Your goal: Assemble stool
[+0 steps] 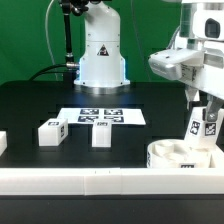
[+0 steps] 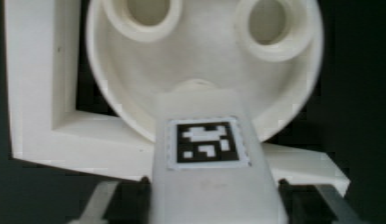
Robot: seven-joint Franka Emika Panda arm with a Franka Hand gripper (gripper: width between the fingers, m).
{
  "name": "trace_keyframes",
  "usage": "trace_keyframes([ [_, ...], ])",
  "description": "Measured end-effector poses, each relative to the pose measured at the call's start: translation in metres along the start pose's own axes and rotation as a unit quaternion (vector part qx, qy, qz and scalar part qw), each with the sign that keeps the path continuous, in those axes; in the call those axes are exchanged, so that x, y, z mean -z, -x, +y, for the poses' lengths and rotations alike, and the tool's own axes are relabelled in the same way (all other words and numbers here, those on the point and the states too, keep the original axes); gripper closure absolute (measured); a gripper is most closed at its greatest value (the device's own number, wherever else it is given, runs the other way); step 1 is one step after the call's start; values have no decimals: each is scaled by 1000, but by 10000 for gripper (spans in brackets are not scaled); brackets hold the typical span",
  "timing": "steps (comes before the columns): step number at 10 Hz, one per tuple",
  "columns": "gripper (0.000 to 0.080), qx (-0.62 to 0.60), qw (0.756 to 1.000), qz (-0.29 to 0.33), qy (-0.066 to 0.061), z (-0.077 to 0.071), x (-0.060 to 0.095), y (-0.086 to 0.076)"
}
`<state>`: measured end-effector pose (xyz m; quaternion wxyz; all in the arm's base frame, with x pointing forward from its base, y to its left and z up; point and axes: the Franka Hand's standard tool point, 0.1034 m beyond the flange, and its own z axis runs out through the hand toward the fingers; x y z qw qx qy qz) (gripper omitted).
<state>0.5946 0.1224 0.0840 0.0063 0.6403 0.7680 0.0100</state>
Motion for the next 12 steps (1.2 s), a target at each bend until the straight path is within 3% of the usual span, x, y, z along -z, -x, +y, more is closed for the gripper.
trace_keyframes([
  [4,464,-25,1000,0,0,0,0,0],
  [7,462,-134,991,-1,0,0,0,7],
  [10,462,-286,958,6,-1,0,-1,13],
  [12,462,-390,921,11,0,0,-1,13],
])
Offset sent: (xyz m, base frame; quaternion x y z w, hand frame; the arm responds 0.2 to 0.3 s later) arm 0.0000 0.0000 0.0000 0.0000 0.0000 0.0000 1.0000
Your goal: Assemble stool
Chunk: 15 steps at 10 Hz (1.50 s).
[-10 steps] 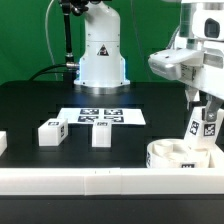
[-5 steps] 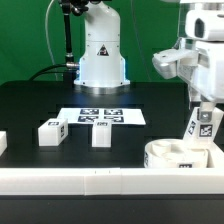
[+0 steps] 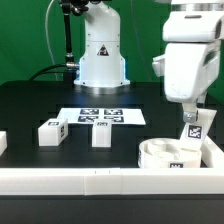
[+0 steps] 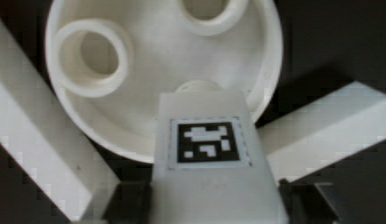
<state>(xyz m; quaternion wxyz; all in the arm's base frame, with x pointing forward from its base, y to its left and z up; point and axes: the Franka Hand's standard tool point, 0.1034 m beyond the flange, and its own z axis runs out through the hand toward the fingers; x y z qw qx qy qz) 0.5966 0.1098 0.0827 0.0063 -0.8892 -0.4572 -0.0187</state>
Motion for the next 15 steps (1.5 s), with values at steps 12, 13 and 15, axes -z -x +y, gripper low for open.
trace_keyframes([
  [12,462,-509,861,-6,-17,-15,-1,-5],
  [13,462,-551,834,-6,-15,-16,-1,-5],
  [15,462,-633,773,-6,-23,-15,-2,-4],
])
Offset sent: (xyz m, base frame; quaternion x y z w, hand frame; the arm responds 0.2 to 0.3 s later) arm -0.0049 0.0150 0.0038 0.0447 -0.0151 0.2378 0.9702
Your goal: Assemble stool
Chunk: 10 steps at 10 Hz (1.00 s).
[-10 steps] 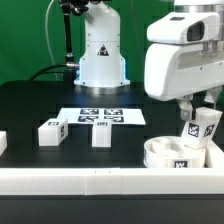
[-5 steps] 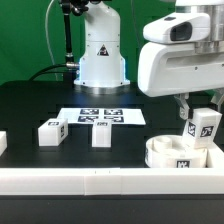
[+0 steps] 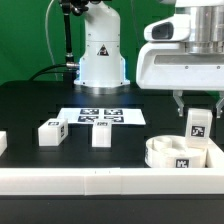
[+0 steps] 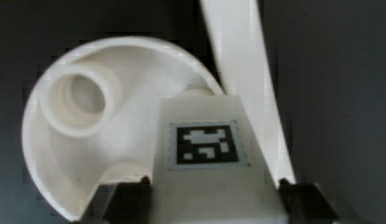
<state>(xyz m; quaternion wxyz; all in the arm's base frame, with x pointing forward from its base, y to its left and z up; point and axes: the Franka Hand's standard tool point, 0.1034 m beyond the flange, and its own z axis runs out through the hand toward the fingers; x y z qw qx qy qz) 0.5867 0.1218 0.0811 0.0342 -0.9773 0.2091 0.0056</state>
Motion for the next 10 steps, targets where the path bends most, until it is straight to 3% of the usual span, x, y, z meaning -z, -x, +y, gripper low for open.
trace_keyframes([
  [6,462,-187,982,-6,-7,0,0,0],
  [8,462,-279,960,-11,-22,2,-1,-1],
  [10,462,-378,924,-12,-49,3,-1,-3],
])
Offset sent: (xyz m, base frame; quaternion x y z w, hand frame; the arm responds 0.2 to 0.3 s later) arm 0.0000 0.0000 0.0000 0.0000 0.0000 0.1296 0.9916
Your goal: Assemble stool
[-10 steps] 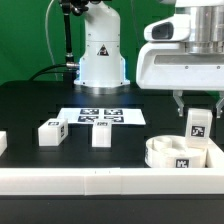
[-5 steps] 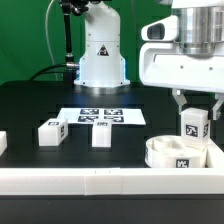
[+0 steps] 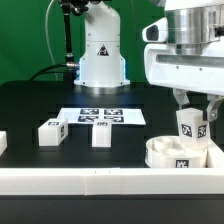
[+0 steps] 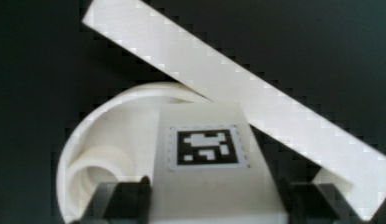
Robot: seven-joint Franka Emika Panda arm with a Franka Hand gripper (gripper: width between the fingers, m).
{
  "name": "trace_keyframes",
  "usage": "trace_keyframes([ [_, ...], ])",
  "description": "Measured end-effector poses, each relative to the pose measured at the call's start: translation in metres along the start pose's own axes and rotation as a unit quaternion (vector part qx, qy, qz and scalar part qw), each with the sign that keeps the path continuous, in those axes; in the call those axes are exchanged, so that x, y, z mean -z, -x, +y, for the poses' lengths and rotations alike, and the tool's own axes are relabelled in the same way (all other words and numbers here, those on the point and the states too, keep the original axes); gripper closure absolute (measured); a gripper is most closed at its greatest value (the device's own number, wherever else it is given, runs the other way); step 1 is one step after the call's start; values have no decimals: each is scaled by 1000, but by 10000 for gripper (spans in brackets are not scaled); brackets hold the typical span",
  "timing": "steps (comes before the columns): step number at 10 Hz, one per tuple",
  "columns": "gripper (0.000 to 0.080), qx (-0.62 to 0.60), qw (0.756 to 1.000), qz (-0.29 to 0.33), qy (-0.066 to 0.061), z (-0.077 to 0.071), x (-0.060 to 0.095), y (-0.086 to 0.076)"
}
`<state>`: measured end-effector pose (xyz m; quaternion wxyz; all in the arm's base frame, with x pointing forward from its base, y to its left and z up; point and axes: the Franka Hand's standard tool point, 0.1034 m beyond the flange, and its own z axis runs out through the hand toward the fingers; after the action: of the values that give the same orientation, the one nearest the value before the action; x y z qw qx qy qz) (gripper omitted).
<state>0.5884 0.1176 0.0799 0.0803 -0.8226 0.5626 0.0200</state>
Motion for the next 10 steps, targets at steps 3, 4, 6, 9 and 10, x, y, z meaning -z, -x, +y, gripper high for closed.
trace_keyframes([
  [3,462,-113,993,-9,-15,-1,-1,4],
  [4,462,-153,988,-13,-16,-1,-1,5],
  [6,462,-227,973,-23,-17,-2,0,4],
  [9,462,-336,941,-36,-8,-2,2,1],
  [10,462,-343,938,-37,-9,-2,1,2],
])
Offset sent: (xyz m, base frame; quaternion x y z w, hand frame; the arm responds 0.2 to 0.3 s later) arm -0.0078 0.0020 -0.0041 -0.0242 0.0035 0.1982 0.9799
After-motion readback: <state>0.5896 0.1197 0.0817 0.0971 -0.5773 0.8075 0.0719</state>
